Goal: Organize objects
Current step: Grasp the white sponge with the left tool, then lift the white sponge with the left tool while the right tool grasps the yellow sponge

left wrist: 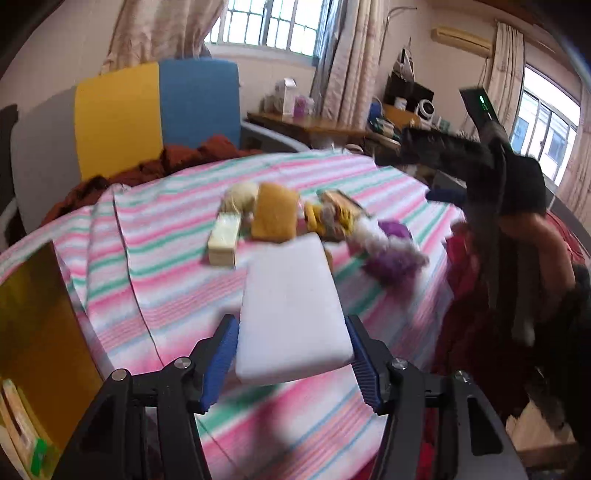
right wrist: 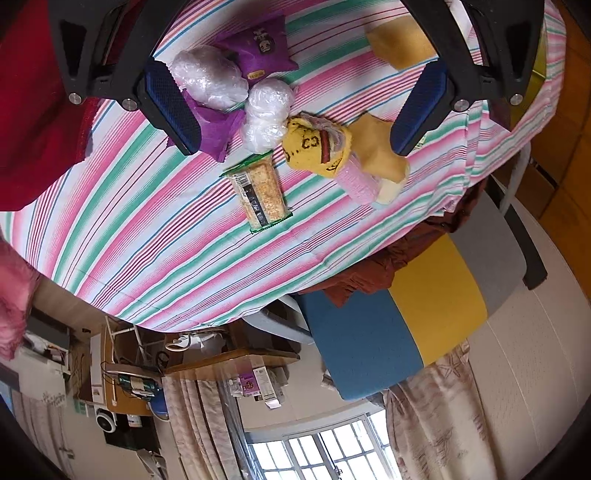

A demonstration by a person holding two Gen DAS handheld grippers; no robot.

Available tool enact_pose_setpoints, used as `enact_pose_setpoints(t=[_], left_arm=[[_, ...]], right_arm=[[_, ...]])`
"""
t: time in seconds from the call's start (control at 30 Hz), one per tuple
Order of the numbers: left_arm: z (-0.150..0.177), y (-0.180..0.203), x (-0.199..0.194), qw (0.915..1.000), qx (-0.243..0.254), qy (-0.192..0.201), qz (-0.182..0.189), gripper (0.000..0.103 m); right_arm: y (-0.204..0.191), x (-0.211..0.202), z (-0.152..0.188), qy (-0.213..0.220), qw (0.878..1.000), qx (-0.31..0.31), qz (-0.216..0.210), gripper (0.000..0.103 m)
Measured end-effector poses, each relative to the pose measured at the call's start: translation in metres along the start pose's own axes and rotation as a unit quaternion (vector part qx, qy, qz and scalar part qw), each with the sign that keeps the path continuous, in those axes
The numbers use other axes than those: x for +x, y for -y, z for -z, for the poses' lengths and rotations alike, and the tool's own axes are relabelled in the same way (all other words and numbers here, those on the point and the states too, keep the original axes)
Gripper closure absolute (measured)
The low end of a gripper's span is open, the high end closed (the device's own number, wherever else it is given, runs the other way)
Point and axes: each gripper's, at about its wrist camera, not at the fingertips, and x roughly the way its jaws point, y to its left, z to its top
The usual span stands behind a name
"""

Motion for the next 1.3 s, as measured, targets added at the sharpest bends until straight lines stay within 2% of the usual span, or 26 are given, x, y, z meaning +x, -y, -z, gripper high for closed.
enact_pose_setpoints(t=[0.07,0.33,0.47,0.63,0.7,0.77,0.93,1.0,1.13,1.2,1.3], left_arm=[[0.005,-0.001,-0.003,1.0,-0.001,-0.005,0.005,0.036],[0.012,-0.005,-0.004,0.9998,-0.01,-0.017,-0.006,0.03],[0.007,0.002,0.004,0.9995,0.02,-0.015,-0.018,0.022],[0.0,0.008,0.028,0.9987,0.034,-0.028,-0.027,0.022],[-0.002,0.008,0.037,0.9986,0.033,-0.032,-0.028,0.026],[-0.002,0.006,0.042,0.9988,0.025,-0.038,-0.017,0.046],[0.002,0.002,0.028,0.9994,0.017,-0.024,-0.019,0.047],[0.003,-0.004,0.015,0.9997,-0.001,-0.019,-0.017,0.047],[0.005,-0.013,-0.012,0.9995,-0.024,-0.001,-0.022,0.047],[0.006,-0.018,-0.024,0.9992,-0.032,0.007,-0.024,0.047],[0.006,-0.023,-0.047,0.9982,-0.043,0.029,-0.029,0.046]], right_arm=[[-0.001,0.0,0.001,-0.001,1.0,-0.004,0.005,0.0],[-0.005,0.0,0.001,-0.001,1.0,-0.016,0.009,0.0],[-0.005,0.0,0.002,0.0,1.0,-0.016,0.006,0.0],[-0.005,-0.001,0.002,0.0,1.0,-0.014,0.001,0.0],[-0.005,0.0,0.002,-0.001,1.0,-0.014,0.0,0.0],[-0.006,0.0,0.002,-0.003,1.0,-0.016,0.0,0.0],[-0.01,0.002,0.002,-0.007,1.0,-0.026,-0.001,0.0],[-0.014,0.002,0.003,-0.008,0.999,-0.036,-0.006,0.0],[-0.029,0.005,0.008,-0.027,0.997,-0.071,-0.028,0.0],[-0.04,0.007,0.014,-0.045,0.993,-0.097,-0.046,0.0],[-0.068,0.01,0.029,-0.083,0.98,-0.158,-0.09,0.0]])
